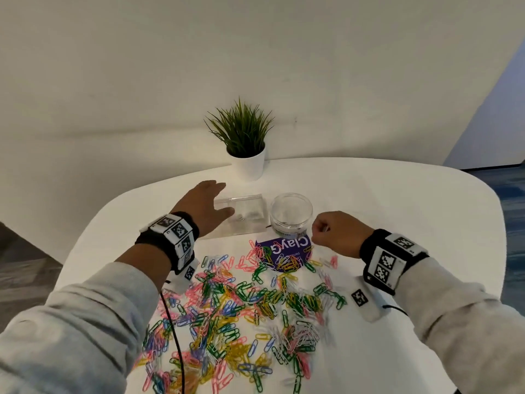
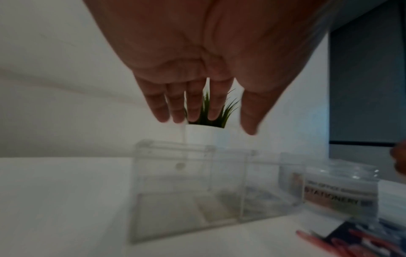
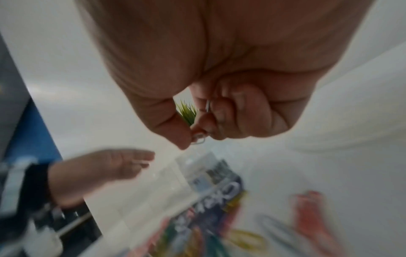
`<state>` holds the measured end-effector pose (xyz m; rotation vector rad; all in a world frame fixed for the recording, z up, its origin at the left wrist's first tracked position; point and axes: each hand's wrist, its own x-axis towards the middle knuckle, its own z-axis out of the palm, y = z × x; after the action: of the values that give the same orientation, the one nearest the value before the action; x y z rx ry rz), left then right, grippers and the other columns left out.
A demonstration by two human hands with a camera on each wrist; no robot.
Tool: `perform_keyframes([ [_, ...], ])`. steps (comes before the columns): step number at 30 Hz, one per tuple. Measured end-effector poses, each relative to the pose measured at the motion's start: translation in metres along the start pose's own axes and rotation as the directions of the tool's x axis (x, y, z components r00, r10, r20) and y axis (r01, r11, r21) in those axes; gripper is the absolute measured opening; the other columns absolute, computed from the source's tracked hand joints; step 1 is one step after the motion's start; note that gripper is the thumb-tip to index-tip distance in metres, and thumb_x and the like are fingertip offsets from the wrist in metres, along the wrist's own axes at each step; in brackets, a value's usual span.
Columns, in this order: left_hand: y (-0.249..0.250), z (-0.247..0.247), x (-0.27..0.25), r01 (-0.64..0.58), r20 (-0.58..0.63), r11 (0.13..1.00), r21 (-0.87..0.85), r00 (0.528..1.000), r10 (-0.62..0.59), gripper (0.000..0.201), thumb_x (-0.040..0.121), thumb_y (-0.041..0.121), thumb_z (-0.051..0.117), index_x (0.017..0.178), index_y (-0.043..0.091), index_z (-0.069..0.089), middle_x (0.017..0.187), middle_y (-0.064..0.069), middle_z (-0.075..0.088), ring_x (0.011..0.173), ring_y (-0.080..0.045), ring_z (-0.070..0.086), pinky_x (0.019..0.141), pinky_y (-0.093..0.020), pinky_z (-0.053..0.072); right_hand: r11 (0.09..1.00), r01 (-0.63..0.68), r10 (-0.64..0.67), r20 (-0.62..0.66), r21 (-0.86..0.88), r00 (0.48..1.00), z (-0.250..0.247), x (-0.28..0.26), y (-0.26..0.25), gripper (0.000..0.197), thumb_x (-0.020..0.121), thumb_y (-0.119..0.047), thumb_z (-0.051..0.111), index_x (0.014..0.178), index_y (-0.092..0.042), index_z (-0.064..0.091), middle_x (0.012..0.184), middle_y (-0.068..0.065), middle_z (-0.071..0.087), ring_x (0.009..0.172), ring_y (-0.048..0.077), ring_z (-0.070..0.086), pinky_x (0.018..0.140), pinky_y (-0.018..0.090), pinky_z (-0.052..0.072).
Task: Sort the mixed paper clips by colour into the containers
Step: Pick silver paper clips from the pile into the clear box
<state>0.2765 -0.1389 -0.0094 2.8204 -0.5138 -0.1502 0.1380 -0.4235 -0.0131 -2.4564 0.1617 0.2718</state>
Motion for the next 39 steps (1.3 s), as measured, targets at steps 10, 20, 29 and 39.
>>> perform_keyframes([
  [10, -0.01, 0.034, -0.016, 0.038, 0.22, 0.996, 0.075, 0.974, -0.053, 0.081, 0.102, 0.052, 0.032, 0.155, 0.005, -0.007, 0.164, -0.011, -0.014, 0.149, -0.031, -0.02, 0.123, -0.042, -0.002, 0.764, -0.108, 0.0, 0.167, 0.637, 0.986, -0.001, 0.064, -0.098, 0.016, 0.093, 0.001, 0.048, 0.099, 0.0, 0.063, 0.082, 0.014, 0.066, 0.059, 0.016, 0.057, 0.051, 0.023, 0.047],
  [20, -0.018, 0.054, -0.007, -0.015, 0.282, 0.956, 0.292, 0.957, -0.071, 0.103, 0.089, 0.065, 0.031, 0.15, 0.002, -0.023, 0.158, -0.018, -0.028, 0.144, -0.035, -0.031, 0.121, -0.05, -0.006, 0.757, -0.184, 0.091, 0.177, 0.627, 0.98, 0.025, 0.101, -0.119, 0.054, 0.101, -0.046, 0.044, 0.11, 0.003, 0.066, 0.093, 0.014, 0.067, 0.087, 0.025, 0.063, 0.092, 0.04, 0.053],
  [29, -0.015, 0.052, -0.008, -0.005, 0.305, 0.966, 0.258, 0.949, -0.076, 0.101, 0.09, 0.053, 0.041, 0.151, 0.004, -0.023, 0.16, -0.015, -0.026, 0.144, -0.034, -0.032, 0.122, -0.051, 0.001, 0.996, 0.085, -0.084, 0.198, 0.003, 0.977, 0.037, 0.101, -0.128, 0.034, 0.1, -0.014, 0.046, 0.131, -0.009, 0.06, 0.133, 0.01, 0.06, 0.123, 0.026, 0.055, 0.106, 0.039, 0.044],
  [39, -0.011, 0.045, -0.018, -0.015, 0.319, 0.976, 0.215, 0.946, -0.056, 0.113, 0.088, 0.059, 0.053, 0.15, 0.009, -0.027, 0.158, -0.011, -0.032, 0.143, -0.032, -0.033, 0.122, -0.05, 0.001, 0.968, 0.248, -0.244, -0.069, 0.041, 0.967, 0.0, 0.047, -0.083, 0.022, 0.091, -0.004, 0.053, 0.098, -0.02, 0.066, 0.098, -0.004, 0.069, 0.089, 0.011, 0.064, 0.082, 0.023, 0.047],
])
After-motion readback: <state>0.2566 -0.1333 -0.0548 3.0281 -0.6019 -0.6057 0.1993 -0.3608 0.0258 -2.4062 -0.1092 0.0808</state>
